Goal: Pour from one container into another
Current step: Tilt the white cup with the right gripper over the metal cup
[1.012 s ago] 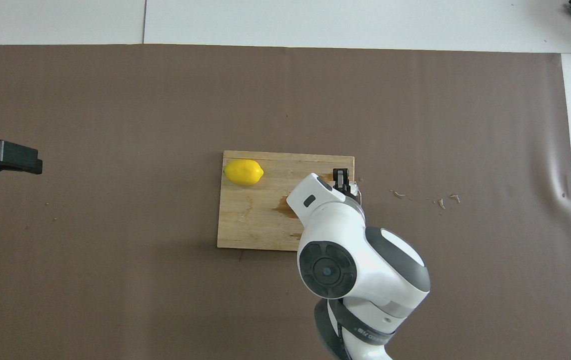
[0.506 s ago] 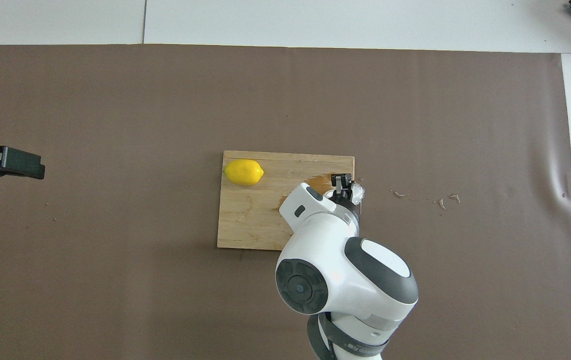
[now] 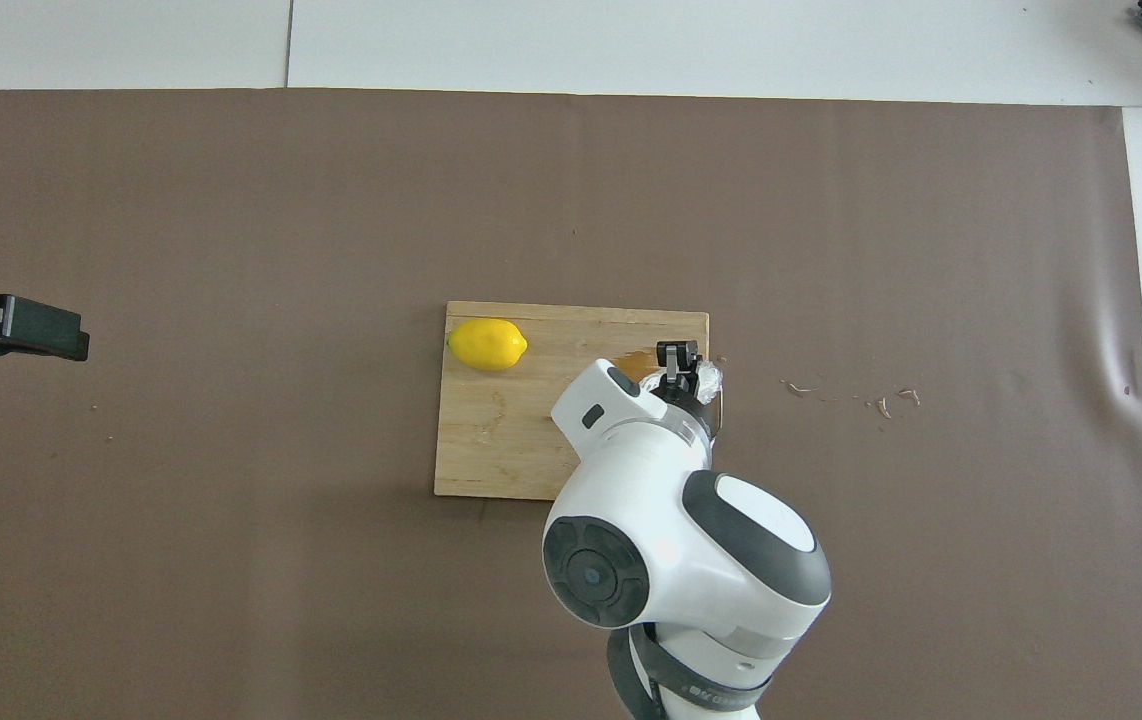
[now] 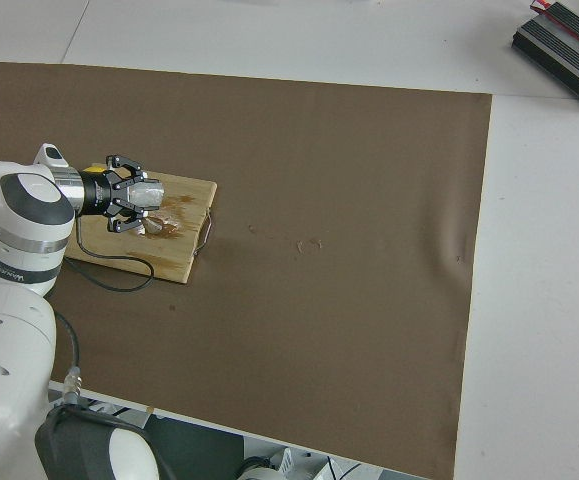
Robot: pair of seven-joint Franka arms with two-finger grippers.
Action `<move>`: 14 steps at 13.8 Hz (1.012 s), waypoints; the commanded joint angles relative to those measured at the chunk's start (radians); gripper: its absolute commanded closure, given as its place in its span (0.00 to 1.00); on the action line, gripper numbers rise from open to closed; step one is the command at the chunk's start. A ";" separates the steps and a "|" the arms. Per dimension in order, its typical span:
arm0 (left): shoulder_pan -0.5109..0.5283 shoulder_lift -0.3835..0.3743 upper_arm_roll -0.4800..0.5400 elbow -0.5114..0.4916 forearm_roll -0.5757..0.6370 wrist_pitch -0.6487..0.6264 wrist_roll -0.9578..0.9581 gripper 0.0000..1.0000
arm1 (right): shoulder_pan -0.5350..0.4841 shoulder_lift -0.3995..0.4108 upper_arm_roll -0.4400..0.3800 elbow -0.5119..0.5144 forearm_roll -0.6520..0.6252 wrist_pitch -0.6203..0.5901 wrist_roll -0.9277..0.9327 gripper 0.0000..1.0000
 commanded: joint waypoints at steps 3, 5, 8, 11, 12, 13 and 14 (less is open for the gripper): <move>0.012 -0.033 -0.011 -0.029 0.000 -0.013 0.015 0.00 | 0.002 0.022 0.004 0.022 -0.037 -0.013 0.047 1.00; 0.000 -0.033 -0.010 -0.029 0.000 -0.013 0.014 0.00 | 0.002 0.022 0.004 0.021 -0.039 -0.009 0.053 1.00; 0.000 -0.033 -0.010 -0.032 0.000 -0.013 0.012 0.00 | 0.000 0.026 0.004 0.030 -0.036 -0.004 0.073 1.00; -0.003 -0.033 -0.011 -0.035 0.000 -0.016 0.015 0.00 | -0.001 0.042 0.006 0.060 -0.012 -0.015 0.076 1.00; 0.000 -0.033 -0.010 -0.035 0.000 -0.023 0.015 0.00 | -0.001 0.046 0.006 0.073 0.019 -0.015 0.076 1.00; 0.008 -0.033 -0.008 -0.035 0.000 -0.021 0.015 0.00 | -0.001 0.048 0.006 0.082 0.031 -0.016 0.076 1.00; 0.011 -0.033 -0.006 -0.035 0.000 -0.023 0.015 0.00 | -0.003 0.052 0.006 0.091 0.045 -0.016 0.076 1.00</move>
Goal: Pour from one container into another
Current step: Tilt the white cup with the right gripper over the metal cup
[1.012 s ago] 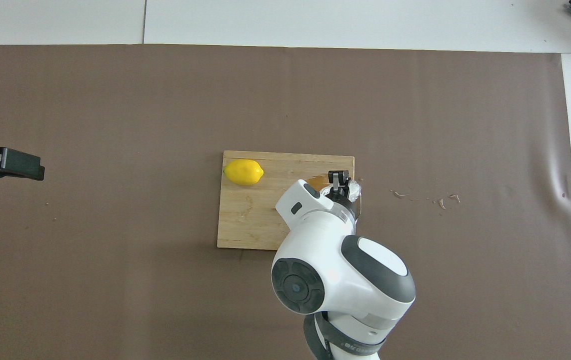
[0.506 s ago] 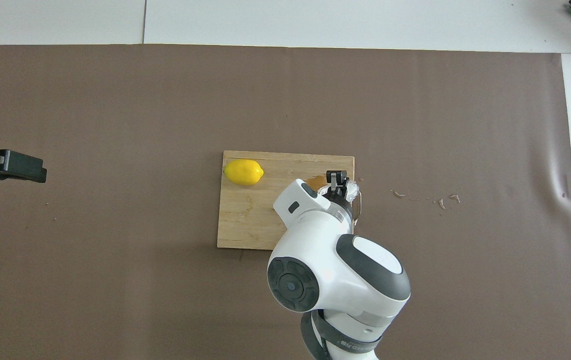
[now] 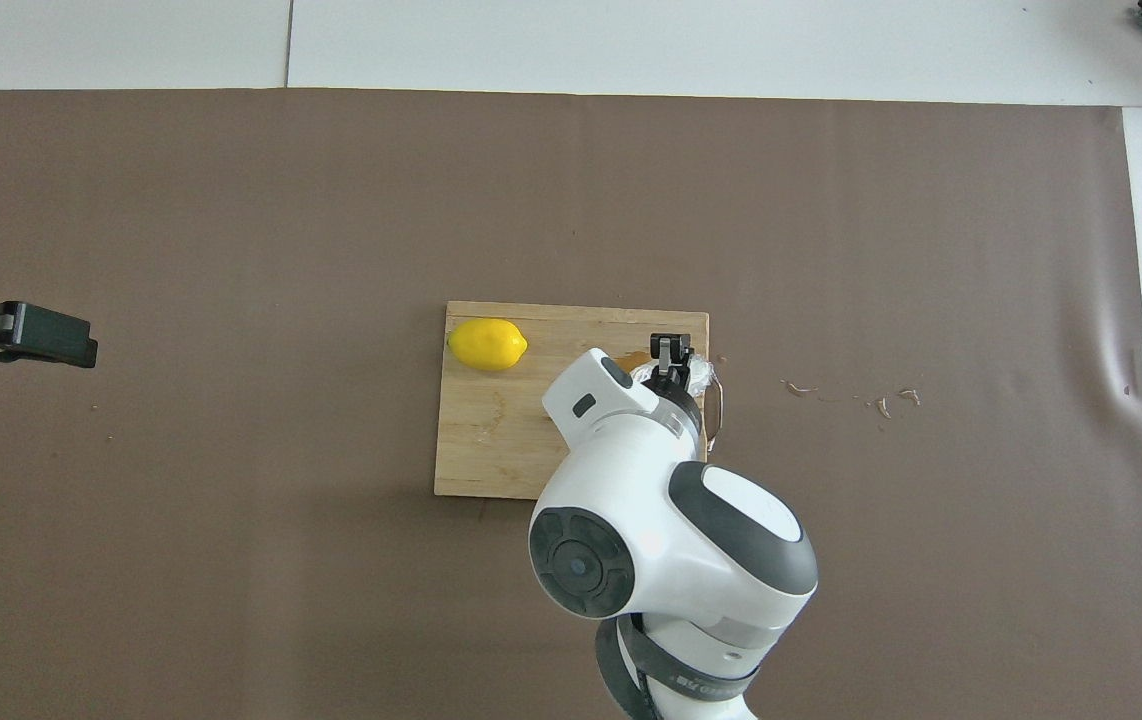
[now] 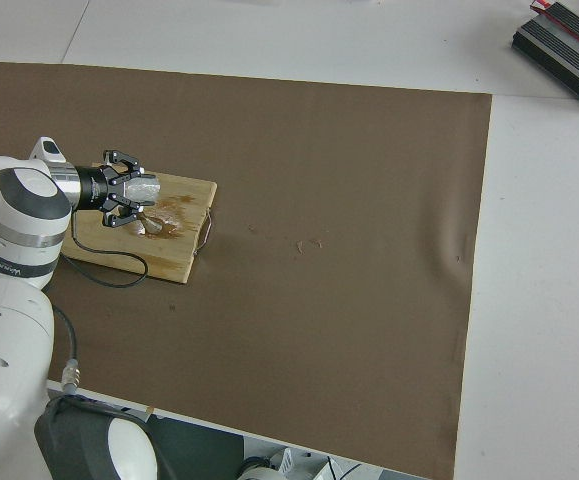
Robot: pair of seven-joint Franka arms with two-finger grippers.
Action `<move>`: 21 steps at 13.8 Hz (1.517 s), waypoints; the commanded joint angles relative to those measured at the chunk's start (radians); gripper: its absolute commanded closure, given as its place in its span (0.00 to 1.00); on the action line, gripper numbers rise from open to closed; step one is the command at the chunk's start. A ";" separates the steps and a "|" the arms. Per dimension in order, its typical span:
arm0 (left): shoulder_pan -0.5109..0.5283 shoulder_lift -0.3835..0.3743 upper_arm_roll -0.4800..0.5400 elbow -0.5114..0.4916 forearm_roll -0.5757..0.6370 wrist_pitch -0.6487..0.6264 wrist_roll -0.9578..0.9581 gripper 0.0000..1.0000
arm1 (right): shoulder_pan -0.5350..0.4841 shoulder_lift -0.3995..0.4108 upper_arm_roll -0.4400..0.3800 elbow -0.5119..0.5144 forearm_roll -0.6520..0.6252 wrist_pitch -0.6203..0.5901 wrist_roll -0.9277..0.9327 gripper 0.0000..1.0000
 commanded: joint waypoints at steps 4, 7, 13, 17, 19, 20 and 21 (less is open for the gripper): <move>0.010 -0.030 0.003 -0.031 0.000 -0.008 0.016 0.00 | -0.019 0.026 0.006 0.055 0.098 -0.006 0.011 1.00; 0.011 -0.030 0.003 -0.031 0.000 -0.008 0.014 0.00 | -0.027 0.026 0.006 0.053 0.139 0.000 0.002 1.00; 0.011 -0.030 0.003 -0.031 0.000 -0.008 0.014 0.00 | -0.068 0.026 0.006 0.053 0.264 0.014 -0.047 1.00; 0.011 -0.030 0.003 -0.031 0.000 -0.008 0.014 0.00 | -0.120 0.028 0.006 0.045 0.377 0.014 -0.119 1.00; 0.011 -0.030 0.003 -0.031 0.000 -0.008 0.016 0.00 | -0.163 0.029 0.006 0.039 0.470 0.016 -0.209 1.00; 0.011 -0.030 0.003 -0.031 0.000 -0.008 0.014 0.00 | -0.192 0.031 0.006 0.032 0.515 0.022 -0.289 1.00; 0.011 -0.030 0.003 -0.031 0.000 -0.008 0.016 0.00 | -0.223 0.031 0.006 0.012 0.561 0.030 -0.361 1.00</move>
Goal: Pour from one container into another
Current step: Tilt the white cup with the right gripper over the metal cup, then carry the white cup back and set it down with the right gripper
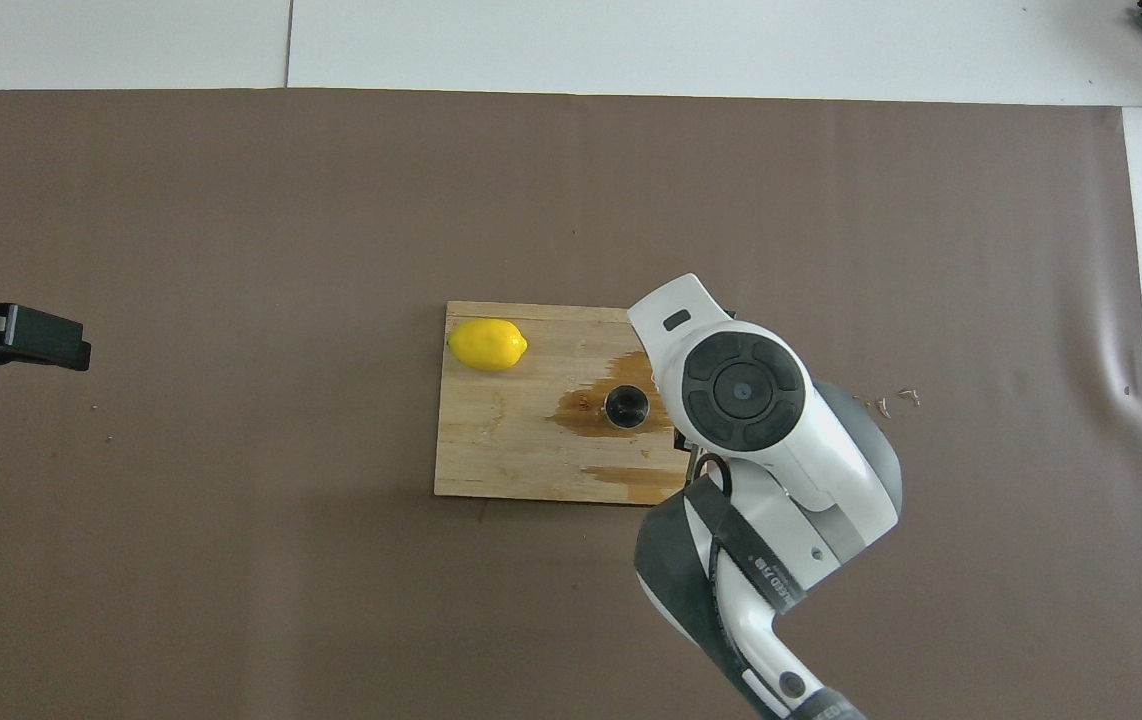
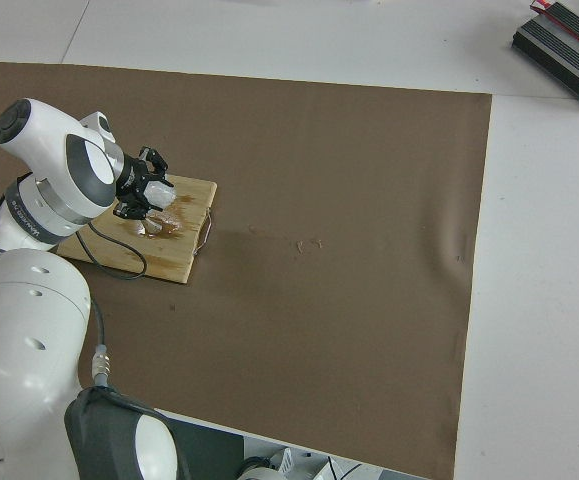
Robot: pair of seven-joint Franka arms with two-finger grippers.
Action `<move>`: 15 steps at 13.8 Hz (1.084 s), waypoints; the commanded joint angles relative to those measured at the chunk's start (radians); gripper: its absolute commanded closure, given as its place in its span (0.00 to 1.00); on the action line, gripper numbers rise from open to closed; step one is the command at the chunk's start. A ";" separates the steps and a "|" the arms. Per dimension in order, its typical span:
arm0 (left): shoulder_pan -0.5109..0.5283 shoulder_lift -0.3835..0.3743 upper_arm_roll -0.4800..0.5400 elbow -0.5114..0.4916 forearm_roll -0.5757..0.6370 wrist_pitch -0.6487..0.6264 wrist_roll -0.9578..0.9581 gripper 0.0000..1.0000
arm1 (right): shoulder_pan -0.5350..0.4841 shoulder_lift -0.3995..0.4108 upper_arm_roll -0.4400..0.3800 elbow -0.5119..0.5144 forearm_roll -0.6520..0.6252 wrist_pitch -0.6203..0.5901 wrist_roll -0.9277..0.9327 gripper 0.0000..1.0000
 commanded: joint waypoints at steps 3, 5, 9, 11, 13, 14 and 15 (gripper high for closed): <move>0.010 -0.030 -0.003 -0.030 0.000 -0.004 0.016 0.00 | -0.157 -0.006 0.009 -0.086 0.203 0.073 -0.337 1.00; 0.010 -0.030 -0.003 -0.030 0.000 -0.004 0.014 0.00 | -0.233 -0.012 0.009 -0.127 0.306 0.099 -0.518 1.00; 0.010 -0.030 -0.003 -0.030 0.000 -0.004 0.014 0.00 | -0.343 -0.033 0.009 -0.241 0.521 0.180 -0.847 1.00; 0.010 -0.030 -0.003 -0.030 0.000 -0.004 0.016 0.00 | -0.366 -0.020 0.007 -0.269 0.556 0.205 -0.919 1.00; 0.010 -0.030 -0.003 -0.030 0.000 -0.004 0.016 0.00 | -0.418 -0.018 0.007 -0.284 0.556 0.208 -1.002 1.00; 0.010 -0.030 -0.003 -0.030 0.000 -0.004 0.016 0.00 | -0.449 -0.017 0.007 -0.295 0.556 0.208 -1.047 1.00; 0.010 -0.030 -0.003 -0.030 0.000 -0.004 0.016 0.00 | -0.469 -0.015 0.007 -0.298 0.556 0.208 -1.077 1.00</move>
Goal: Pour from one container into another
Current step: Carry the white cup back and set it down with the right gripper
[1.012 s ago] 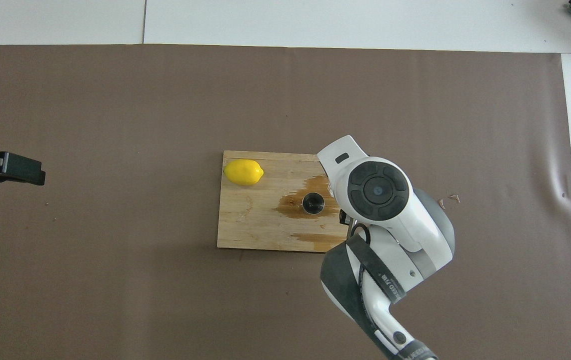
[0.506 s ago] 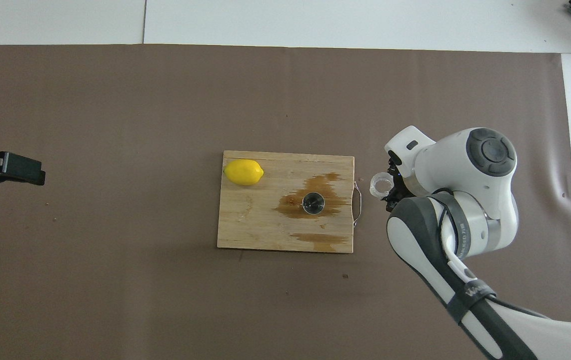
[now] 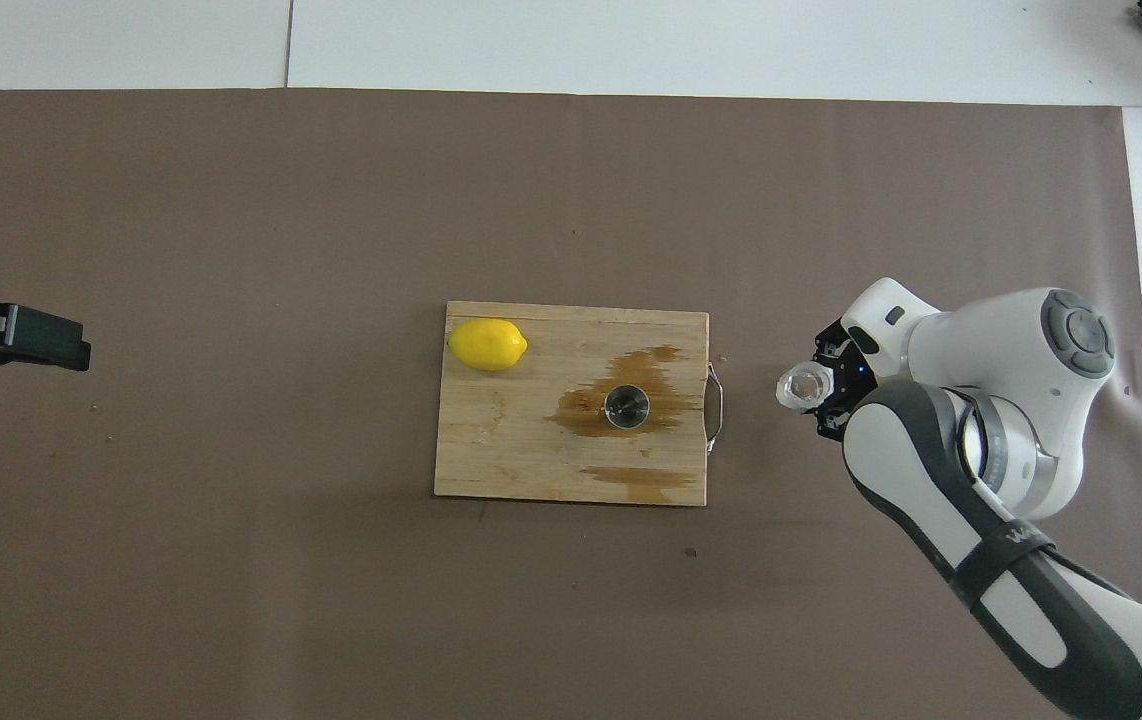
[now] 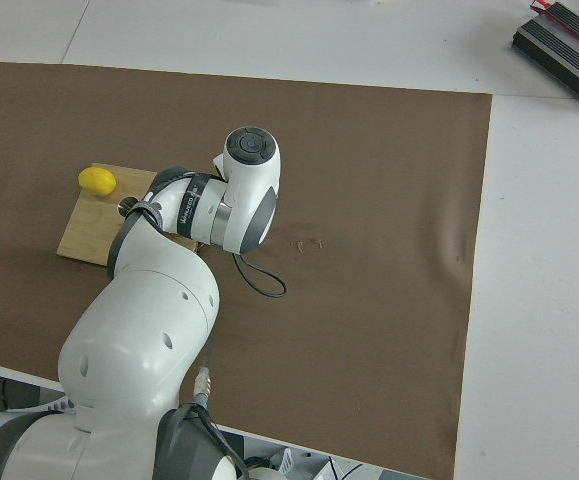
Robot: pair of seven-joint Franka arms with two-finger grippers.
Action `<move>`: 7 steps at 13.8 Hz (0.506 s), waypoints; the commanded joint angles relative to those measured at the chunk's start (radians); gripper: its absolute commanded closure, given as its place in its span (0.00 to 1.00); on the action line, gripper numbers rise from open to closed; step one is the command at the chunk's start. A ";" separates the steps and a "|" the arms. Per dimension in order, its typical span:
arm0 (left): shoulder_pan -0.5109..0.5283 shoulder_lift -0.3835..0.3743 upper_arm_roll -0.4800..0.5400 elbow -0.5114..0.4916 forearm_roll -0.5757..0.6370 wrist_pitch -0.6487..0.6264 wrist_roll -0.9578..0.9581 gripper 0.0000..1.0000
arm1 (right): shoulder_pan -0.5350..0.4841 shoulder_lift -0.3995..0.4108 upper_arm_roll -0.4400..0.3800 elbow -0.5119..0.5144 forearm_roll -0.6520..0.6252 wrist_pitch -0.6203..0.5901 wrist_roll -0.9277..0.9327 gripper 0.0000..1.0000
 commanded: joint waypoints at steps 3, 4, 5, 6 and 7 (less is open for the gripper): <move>0.010 -0.030 -0.003 -0.030 0.000 -0.003 0.016 0.00 | -0.063 -0.012 0.013 -0.052 0.031 0.025 -0.098 1.00; 0.010 -0.030 -0.003 -0.030 0.000 -0.003 0.016 0.00 | -0.063 -0.011 0.013 -0.052 0.031 0.038 -0.099 1.00; 0.010 -0.030 -0.003 -0.030 0.000 -0.003 0.016 0.00 | -0.063 -0.009 0.013 -0.057 0.031 0.048 -0.101 1.00; 0.010 -0.030 -0.003 -0.030 0.000 -0.003 0.014 0.00 | -0.061 -0.009 0.013 -0.063 0.031 0.049 -0.099 0.95; 0.010 -0.030 -0.003 -0.030 0.000 -0.003 0.014 0.00 | -0.058 -0.011 0.013 -0.066 0.031 0.049 -0.096 0.72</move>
